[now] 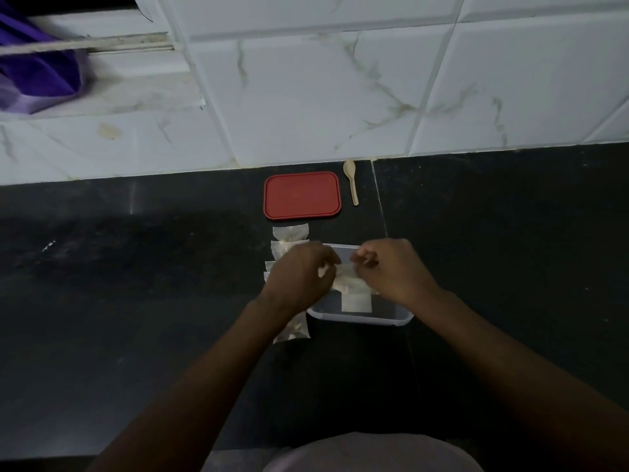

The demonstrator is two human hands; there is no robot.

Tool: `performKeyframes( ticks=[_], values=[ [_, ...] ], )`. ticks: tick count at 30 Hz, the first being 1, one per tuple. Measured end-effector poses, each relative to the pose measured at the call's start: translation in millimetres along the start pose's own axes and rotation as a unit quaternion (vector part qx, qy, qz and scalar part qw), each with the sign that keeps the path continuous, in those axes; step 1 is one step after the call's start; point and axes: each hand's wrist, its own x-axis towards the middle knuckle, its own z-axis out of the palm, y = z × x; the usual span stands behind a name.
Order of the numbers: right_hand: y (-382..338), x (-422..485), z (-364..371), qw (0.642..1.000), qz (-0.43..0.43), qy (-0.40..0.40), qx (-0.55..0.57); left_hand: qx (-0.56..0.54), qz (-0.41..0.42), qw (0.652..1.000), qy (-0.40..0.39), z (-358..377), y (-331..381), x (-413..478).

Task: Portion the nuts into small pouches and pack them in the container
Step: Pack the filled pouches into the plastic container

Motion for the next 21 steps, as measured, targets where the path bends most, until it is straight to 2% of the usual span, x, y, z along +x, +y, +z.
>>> performKeyframes(
  ticks=[4, 8, 13, 17, 21],
  values=[
    [-36, 16, -2, 0.997, -0.053, 0.031, 0.037, -0.026, -0.047, 0.997, 0.047, -28, -19, -4],
    [-67, 24, 13, 0.991, -0.133, 0.004, -0.005, -0.005, -0.121, 0.993, -0.012, -48, -39, -11],
    [-91, 32, 43, 0.961, -0.195, -0.042, -0.193, 0.017, -0.173, 0.980, -0.094, -52, -58, -26],
    [-102, 34, 61, 0.909, -0.190, -0.115, -0.352, 0.033, -0.182, 0.973, -0.136, -41, -70, -35],
    [-109, 33, 69, 0.882, -0.156, -0.160, -0.415, 0.033, -0.186, 0.969, -0.158, -32, -76, -40]
  ],
)
